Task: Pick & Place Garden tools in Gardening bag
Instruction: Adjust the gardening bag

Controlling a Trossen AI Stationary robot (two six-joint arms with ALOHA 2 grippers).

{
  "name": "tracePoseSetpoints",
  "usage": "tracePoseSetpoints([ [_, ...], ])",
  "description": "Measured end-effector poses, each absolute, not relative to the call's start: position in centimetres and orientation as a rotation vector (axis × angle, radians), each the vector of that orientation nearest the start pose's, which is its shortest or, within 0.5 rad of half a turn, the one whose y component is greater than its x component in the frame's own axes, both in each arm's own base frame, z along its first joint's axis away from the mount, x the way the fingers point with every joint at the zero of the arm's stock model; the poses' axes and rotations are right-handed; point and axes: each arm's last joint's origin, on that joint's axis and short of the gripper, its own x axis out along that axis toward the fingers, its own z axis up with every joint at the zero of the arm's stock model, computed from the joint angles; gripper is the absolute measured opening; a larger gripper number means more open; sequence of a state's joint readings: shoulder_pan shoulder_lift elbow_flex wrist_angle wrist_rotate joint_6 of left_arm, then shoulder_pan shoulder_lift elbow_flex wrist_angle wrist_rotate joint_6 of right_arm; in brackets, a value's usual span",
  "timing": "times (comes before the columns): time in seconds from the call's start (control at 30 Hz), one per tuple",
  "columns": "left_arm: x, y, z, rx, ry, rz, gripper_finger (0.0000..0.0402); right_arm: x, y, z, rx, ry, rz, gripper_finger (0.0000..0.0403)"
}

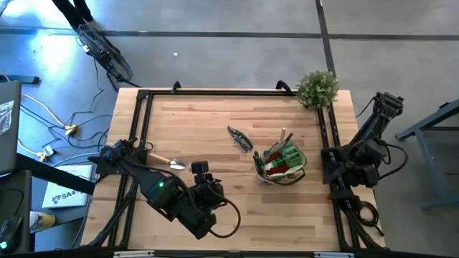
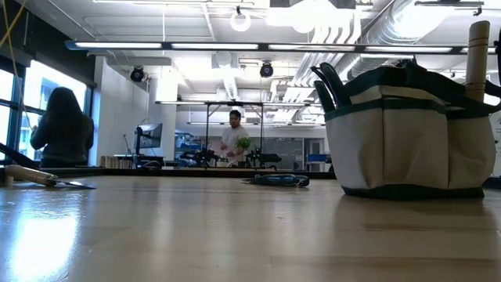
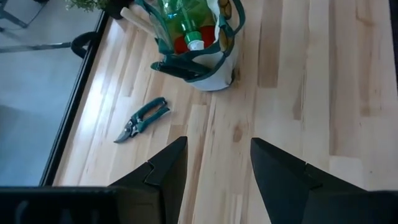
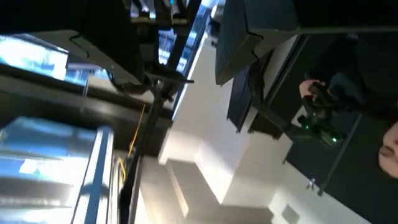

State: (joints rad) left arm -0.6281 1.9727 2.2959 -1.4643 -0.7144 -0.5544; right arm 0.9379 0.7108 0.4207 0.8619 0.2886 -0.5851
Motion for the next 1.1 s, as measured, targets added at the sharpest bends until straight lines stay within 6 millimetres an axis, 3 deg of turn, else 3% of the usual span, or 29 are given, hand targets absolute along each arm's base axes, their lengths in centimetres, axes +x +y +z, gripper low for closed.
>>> tracePoseSetpoints([
  [0.23,31.8,-20.8,38.8,0.200,0.877,0.318,0.0168,9.9,11.7,34.2,-0.224,-0.554,0.408,0.0190],
  [0.43,32.5,-21.4,37.1,0.233,0.945,0.310,0.0168,10.2,11.3,36.0,-0.124,-0.403,0.272,0.0190],
  [0.77,33.1,-21.5,36.2,0.258,0.969,0.328,0.0168,10.4,10.3,37.1,-0.055,-0.213,-0.003,0.0190],
  [1.1,33.1,-21.5,36.2,0.256,0.966,0.326,0.0168,10.3,10.4,37.7,-0.028,-0.223,0.068,0.0190],
])
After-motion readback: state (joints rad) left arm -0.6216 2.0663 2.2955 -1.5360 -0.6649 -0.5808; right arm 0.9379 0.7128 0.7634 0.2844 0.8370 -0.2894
